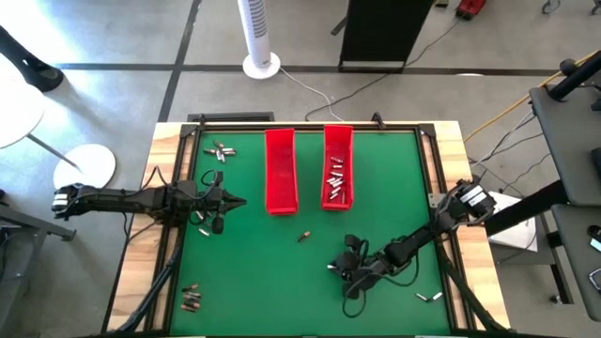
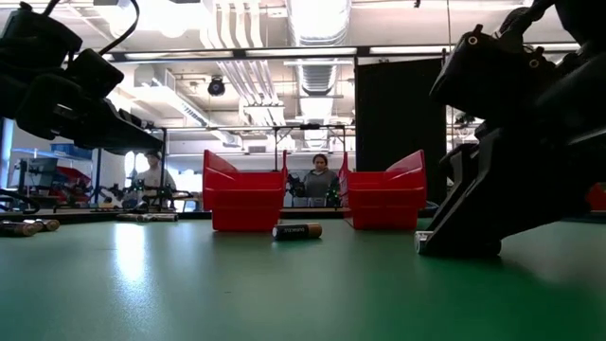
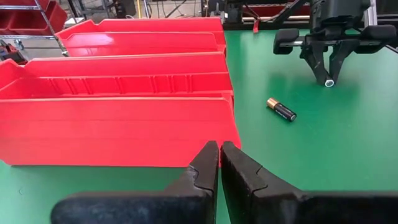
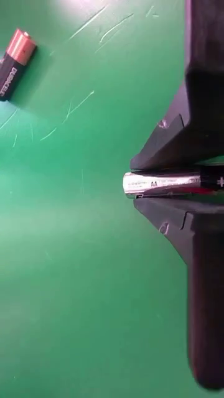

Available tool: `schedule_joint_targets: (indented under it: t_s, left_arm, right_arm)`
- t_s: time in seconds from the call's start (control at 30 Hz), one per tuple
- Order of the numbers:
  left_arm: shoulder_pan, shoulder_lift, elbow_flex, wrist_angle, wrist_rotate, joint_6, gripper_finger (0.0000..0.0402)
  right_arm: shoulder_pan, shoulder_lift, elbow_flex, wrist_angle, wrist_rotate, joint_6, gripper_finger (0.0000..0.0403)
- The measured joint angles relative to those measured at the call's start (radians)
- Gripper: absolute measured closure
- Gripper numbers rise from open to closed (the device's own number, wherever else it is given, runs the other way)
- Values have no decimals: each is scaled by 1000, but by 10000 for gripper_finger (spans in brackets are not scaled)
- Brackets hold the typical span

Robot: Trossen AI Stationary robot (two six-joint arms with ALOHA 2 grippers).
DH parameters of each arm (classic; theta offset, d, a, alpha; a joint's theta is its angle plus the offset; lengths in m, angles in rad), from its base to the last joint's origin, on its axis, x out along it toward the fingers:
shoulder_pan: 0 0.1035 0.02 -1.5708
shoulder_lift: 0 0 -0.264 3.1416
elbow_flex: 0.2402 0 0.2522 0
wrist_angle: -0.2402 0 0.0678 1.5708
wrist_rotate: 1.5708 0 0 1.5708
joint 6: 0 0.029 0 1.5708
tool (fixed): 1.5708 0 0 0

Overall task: Sort batteries
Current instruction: Put the silver battery into the right red bin

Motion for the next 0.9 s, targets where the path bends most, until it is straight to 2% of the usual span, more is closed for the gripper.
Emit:
schedule_joint_targets:
  t_s: [0.1, 0.23, 0.37, 0.53, 0.7, 0.9]
  left_arm:
    - [0, 0, 0, 0, 0, 0, 402]
    - [0, 0, 0, 0, 0, 0, 402]
    - [0, 0, 0, 0, 0, 0, 402]
    - [0, 0, 0, 0, 0, 0, 402]
    - [0, 0, 0, 0, 0, 0, 402]
    - [0, 0, 0, 0, 0, 0, 402]
  right_arm:
    - [0, -2, 0, 0, -6, -37, 362]
    - [-8, -34, 3, -40, -43, -48, 362]
    - [-28, -117, 36, -158, -83, -58, 362]
    - [-68, -203, 143, -446, -92, -163, 362]
    - [-148, -224, 323, -754, -95, -252, 362]
    - [-263, -223, 460, -962, -115, -385, 356]
